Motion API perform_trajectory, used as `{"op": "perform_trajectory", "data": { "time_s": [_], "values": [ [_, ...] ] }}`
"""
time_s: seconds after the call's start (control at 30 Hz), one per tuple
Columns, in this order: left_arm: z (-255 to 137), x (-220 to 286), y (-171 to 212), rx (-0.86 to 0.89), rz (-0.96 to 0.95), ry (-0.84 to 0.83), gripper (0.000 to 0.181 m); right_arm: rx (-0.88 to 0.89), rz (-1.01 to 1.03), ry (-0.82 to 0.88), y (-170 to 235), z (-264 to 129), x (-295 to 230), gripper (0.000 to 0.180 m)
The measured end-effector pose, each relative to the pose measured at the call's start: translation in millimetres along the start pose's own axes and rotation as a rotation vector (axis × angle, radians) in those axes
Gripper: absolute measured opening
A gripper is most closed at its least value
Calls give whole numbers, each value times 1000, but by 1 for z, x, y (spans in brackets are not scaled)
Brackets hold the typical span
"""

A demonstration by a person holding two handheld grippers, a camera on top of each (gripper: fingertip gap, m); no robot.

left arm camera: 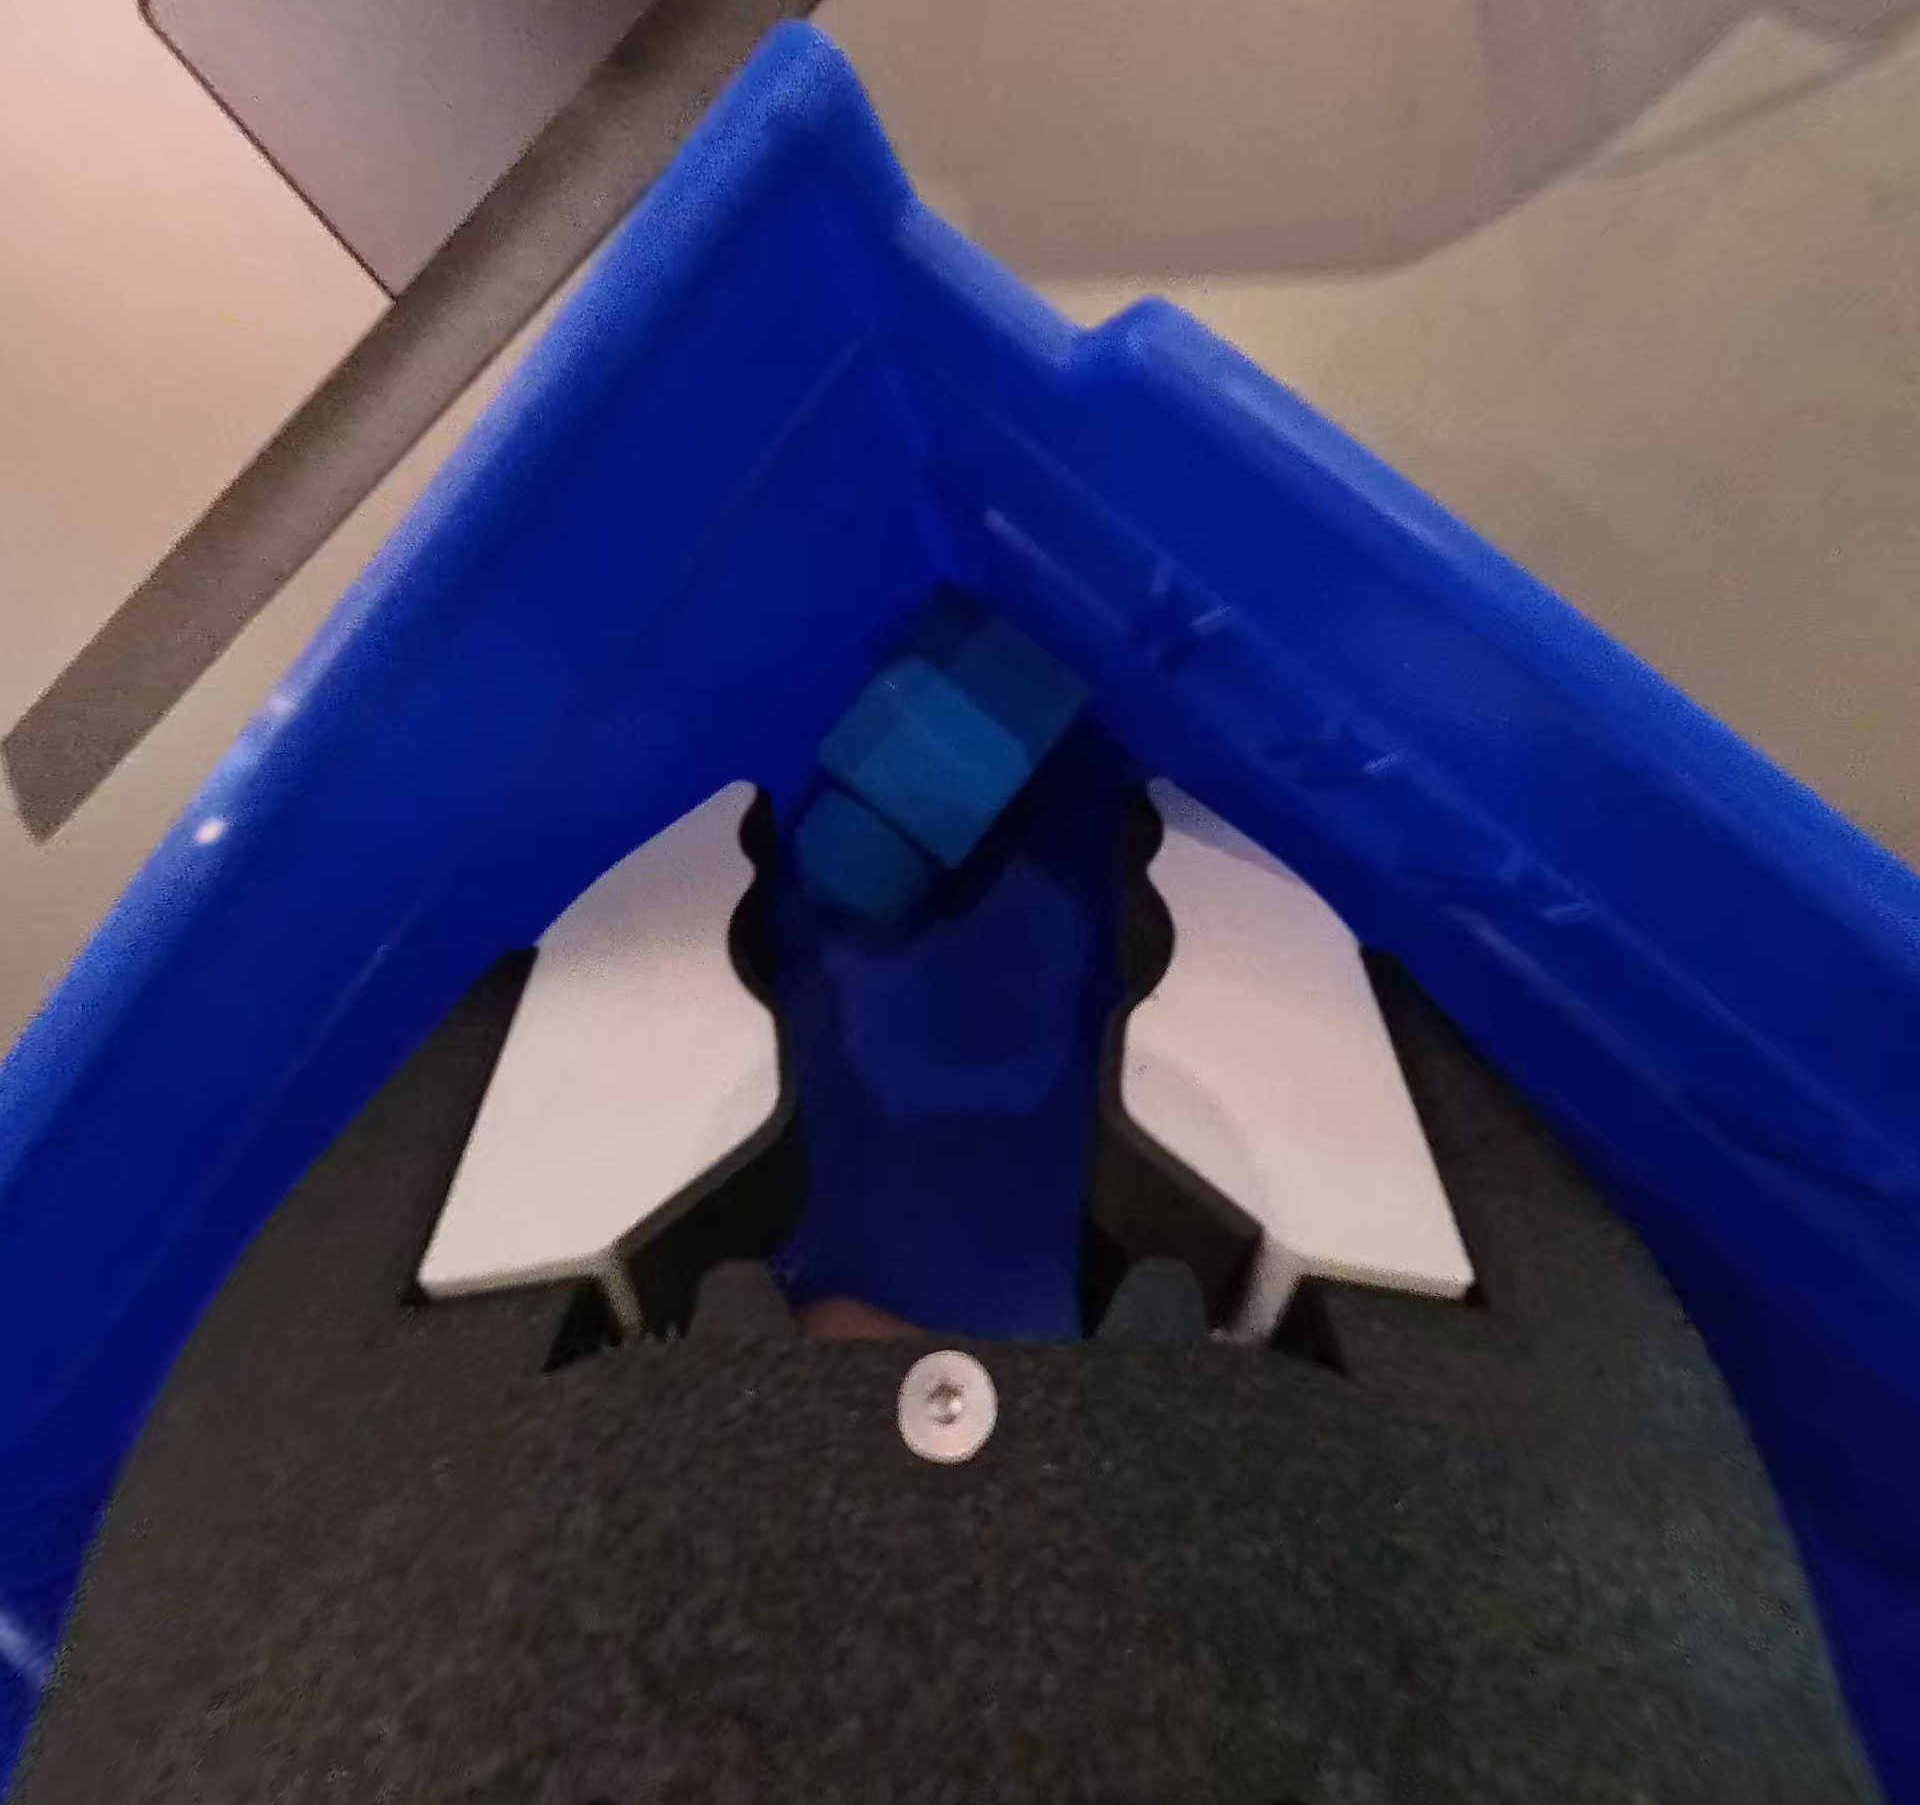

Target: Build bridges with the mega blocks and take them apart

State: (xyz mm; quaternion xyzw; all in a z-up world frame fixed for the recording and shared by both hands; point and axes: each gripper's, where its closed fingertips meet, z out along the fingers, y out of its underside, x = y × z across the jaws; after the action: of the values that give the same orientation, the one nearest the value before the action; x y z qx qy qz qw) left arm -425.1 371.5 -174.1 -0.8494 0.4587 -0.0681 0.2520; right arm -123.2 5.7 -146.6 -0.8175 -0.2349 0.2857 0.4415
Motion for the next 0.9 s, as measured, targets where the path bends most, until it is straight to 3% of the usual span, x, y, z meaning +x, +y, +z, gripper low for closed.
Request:
{"op": "perform_trajectory", "data": {
  "time_s": [0.07,0.17,0.6,0.73,0.9],
  "values": [
    [9,3,6,-34,7,16,67,-2,18,-16,0,0,0,55],
    [10,0,7,-38,6,0,44,-4,31,-34,0,1,0,54],
    [0,1,11,-43,84,-81,40,-9,19,-36,2,-1,-2,54],
    [-38,-1,5,33,76,-101,40,-14,16,-35,2,0,-2,54],
    [-127,34,-20,150,209,-112,40,-12,14,-40,2,0,-4,54]
  ]
}}
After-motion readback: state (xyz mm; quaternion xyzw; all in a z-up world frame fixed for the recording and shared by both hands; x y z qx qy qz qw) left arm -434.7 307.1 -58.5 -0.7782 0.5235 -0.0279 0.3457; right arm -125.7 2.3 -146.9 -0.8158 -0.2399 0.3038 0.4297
